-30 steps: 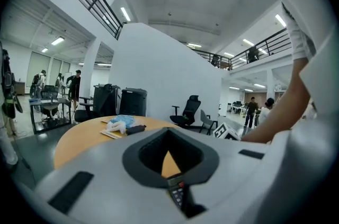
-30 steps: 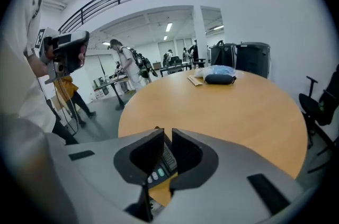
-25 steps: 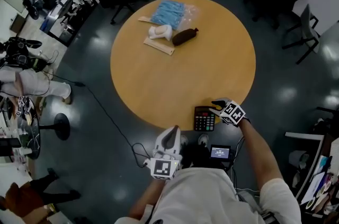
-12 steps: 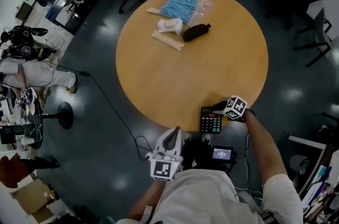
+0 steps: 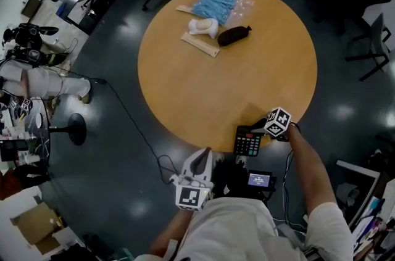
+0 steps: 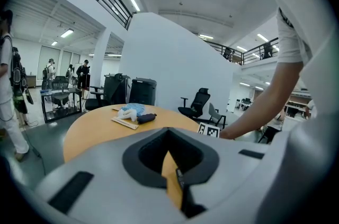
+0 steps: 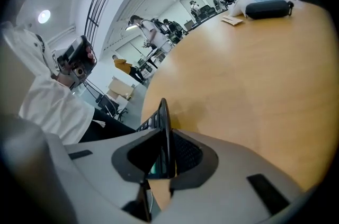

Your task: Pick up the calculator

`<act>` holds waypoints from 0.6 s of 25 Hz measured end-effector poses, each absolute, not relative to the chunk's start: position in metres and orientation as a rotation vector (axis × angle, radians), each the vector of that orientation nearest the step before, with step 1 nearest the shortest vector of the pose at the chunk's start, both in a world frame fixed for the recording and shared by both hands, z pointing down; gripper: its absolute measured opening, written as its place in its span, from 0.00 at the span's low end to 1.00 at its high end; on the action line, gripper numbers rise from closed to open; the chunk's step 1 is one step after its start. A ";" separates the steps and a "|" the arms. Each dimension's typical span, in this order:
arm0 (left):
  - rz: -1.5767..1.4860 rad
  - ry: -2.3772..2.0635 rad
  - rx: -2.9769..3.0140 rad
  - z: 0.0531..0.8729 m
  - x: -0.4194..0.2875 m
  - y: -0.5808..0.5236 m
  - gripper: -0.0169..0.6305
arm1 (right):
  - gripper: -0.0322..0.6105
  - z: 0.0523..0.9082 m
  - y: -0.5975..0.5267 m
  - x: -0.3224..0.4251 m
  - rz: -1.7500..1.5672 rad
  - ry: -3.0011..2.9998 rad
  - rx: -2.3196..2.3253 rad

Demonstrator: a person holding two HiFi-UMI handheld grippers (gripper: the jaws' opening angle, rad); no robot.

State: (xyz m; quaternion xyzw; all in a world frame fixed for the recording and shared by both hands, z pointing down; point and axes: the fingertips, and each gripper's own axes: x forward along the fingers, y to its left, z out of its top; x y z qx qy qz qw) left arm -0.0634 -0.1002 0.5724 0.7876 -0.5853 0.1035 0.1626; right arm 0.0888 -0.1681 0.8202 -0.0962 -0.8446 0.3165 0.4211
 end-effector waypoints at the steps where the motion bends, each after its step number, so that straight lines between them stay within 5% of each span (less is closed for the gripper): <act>1: 0.289 -1.673 2.249 0.572 -0.063 -0.100 0.03 | 0.16 0.819 -0.168 0.089 0.800 -2.120 -0.226; 15: 0.223 -1.692 2.337 0.552 -0.054 -0.101 0.03 | 0.13 0.724 -0.146 0.115 0.457 -2.315 0.643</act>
